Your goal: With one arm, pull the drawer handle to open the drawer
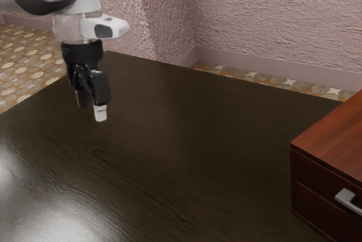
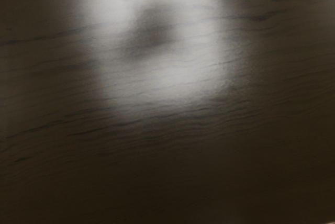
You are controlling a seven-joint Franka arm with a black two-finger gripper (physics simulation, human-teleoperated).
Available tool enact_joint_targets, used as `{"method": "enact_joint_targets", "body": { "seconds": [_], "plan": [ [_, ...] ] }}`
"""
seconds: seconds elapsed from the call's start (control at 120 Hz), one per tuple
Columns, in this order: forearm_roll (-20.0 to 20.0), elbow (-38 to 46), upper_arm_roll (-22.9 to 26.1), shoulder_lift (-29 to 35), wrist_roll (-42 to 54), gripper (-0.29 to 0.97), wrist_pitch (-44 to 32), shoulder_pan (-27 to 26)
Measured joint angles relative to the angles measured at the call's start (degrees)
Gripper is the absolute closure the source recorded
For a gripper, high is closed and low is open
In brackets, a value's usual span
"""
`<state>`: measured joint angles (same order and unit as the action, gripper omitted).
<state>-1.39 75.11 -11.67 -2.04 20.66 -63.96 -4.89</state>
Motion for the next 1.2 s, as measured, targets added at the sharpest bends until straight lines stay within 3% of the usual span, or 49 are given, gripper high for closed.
{"method": "enact_joint_targets", "body": {
  "seconds": [0.15,0.308,0.442,0.5,0.567,0.608,0.667,0.808,0.908,1.017,1.2],
  "plan": [
    [0.78,0.14,-0.11,-0.06,6.21,0.00,-8.11,1.64],
    [1.31,0.23,-0.03,0.73,11.29,0.00,-12.10,-0.11],
    [1.10,1.66,-0.14,4.67,14.44,0.00,-13.20,-4.90],
    [1.19,3.88,0.36,7.47,15.47,0.00,-12.97,-10.84],
    [1.11,4.91,4.16,8.90,16.57,0.00,-12.78,-19.98],
    [1.09,5.14,7.27,9.38,17.36,0.00,-12.69,-22.42],
    [1.10,5.26,11.40,9.78,18.59,0.00,-12.60,-22.09],
    [1.87,5.27,16.09,9.50,22.87,0.00,-12.51,-20.26],
    [2.51,4.91,22.74,8.57,25.94,0.00,-12.67,-18.98],
    [2.83,4.73,32.22,6.43,28.77,0.00,-13.52,-13.79],
    [2.90,4.63,34.70,0.69,32.65,0.00,-18.33,-15.93]
  ]
}}
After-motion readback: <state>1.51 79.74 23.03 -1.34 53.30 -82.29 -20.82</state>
